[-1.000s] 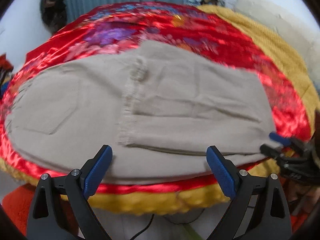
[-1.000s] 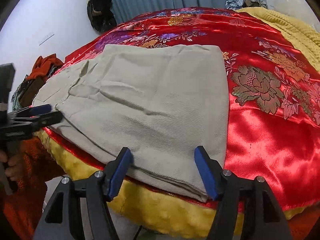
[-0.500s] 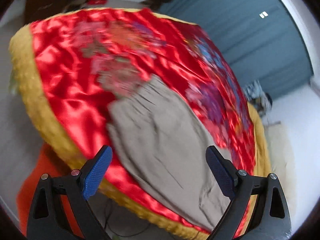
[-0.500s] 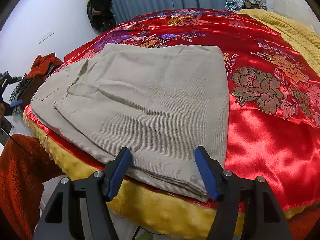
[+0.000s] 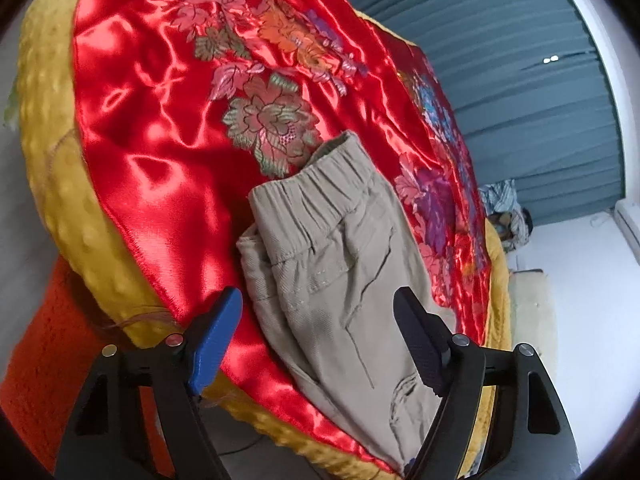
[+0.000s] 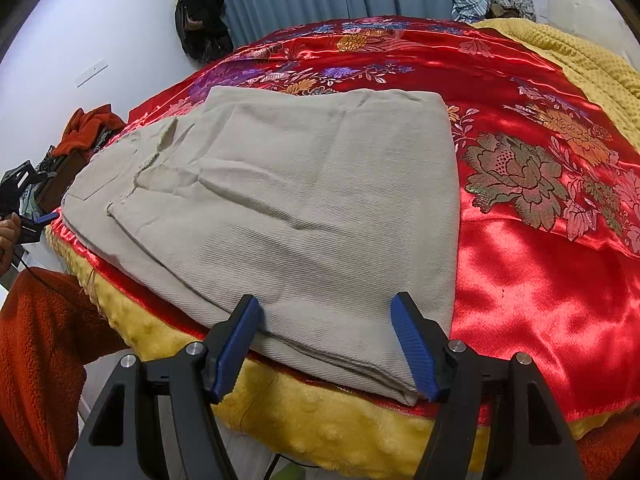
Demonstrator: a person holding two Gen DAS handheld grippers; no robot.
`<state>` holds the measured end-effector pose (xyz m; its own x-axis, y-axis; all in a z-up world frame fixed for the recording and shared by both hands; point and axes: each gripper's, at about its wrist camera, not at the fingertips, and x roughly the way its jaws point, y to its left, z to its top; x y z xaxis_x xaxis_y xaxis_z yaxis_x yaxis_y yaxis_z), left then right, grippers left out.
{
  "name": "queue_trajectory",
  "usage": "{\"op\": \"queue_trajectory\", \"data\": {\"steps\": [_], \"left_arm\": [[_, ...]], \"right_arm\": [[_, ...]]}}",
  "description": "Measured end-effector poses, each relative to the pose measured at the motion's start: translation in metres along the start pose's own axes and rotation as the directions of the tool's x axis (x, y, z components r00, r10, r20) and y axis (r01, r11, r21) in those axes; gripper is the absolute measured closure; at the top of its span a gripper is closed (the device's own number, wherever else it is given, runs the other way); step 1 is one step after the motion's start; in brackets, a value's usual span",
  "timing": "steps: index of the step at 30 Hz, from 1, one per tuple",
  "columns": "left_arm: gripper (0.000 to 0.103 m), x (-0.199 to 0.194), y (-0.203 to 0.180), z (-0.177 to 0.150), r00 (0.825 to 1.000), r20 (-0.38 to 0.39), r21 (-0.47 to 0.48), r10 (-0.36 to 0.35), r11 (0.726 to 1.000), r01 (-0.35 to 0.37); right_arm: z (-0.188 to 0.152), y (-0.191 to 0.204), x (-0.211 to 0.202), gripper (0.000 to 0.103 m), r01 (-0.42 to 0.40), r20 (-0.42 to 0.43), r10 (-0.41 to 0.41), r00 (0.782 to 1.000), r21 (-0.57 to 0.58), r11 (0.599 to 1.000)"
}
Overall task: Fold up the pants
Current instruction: 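Pinch the elastic waistband with the left tool and lift it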
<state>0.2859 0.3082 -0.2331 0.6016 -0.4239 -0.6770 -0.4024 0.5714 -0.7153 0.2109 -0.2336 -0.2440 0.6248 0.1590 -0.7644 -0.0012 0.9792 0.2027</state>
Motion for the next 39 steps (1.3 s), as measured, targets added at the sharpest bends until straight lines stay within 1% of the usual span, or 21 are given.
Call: {"op": "queue_trajectory", "data": {"steps": [4,12,14,15,16,17,18,20,23,26,29,32,34,36,39], "left_arm": [[0.032,0.009,0.009,0.007,1.000,0.005,-0.036,-0.017,0.999,0.017],[0.033,0.026,0.016,0.010,1.000,0.008,-0.075,-0.023,0.997,0.024],[0.035,0.027,0.016,0.010,1.000,0.014,-0.080,-0.026,0.996,0.027],[0.047,0.025,0.016,0.009,1.000,0.016,-0.076,-0.024,0.997,0.025],[0.065,0.024,0.015,0.009,1.000,0.019,-0.070,0.000,0.998,0.002],[0.069,0.022,0.016,0.009,1.000,0.021,-0.063,0.005,0.998,-0.004],[0.081,0.021,0.017,0.009,1.000,0.023,-0.062,0.004,0.998,-0.003],[0.083,0.016,0.021,0.009,1.000,0.027,-0.068,-0.013,0.998,0.015],[0.085,0.005,0.007,0.005,0.999,0.055,-0.029,0.003,1.000,-0.001],[0.085,-0.012,-0.021,0.001,0.996,0.093,0.042,-0.003,0.999,0.000],[0.085,-0.030,-0.057,-0.006,0.993,0.119,0.142,-0.021,0.990,0.004],[0.085,-0.048,-0.100,-0.018,0.989,0.143,0.271,-0.042,0.962,0.001],[0.086,-0.056,-0.131,-0.031,0.986,0.156,0.366,-0.053,0.931,-0.008],[0.086,-0.058,-0.167,-0.049,0.986,0.155,0.456,-0.069,0.890,-0.010],[0.086,-0.055,-0.217,-0.083,0.987,0.127,0.585,-0.095,0.811,0.002]], "right_arm": [[0.000,0.000,0.000,0.034,0.000,0.000,0.000,1.000,0.000,1.000],[0.000,0.000,0.000,0.034,0.000,0.000,0.000,1.000,0.000,1.000],[0.000,0.000,0.000,0.034,0.000,0.000,0.000,1.000,0.000,1.000],[0.000,0.000,0.000,0.034,0.000,0.000,0.000,1.000,0.000,1.000],[0.000,0.000,0.000,0.034,0.000,0.000,0.000,1.000,0.000,1.000],[0.000,0.000,0.000,0.034,0.000,0.000,0.000,1.000,0.000,1.000],[0.000,0.000,0.000,0.034,-0.001,0.000,0.001,1.000,0.001,1.000],[0.000,0.000,0.000,0.034,-0.001,0.000,0.001,1.000,0.001,1.000],[0.000,0.000,0.000,0.034,0.000,-0.001,0.000,1.000,0.000,1.000],[0.000,0.000,0.001,0.034,0.001,-0.002,-0.001,1.000,-0.001,1.000],[0.000,0.000,0.001,0.034,0.001,-0.001,-0.001,1.000,-0.001,1.000],[0.001,0.001,0.001,0.033,0.003,-0.002,-0.003,1.000,-0.004,1.000],[0.001,0.001,0.001,0.032,0.003,-0.003,-0.003,1.000,-0.004,1.000],[0.002,0.002,0.002,0.032,0.004,-0.001,-0.004,1.000,-0.005,1.000],[0.002,0.002,0.001,0.032,0.005,0.002,-0.005,1.000,-0.009,1.000]]}}
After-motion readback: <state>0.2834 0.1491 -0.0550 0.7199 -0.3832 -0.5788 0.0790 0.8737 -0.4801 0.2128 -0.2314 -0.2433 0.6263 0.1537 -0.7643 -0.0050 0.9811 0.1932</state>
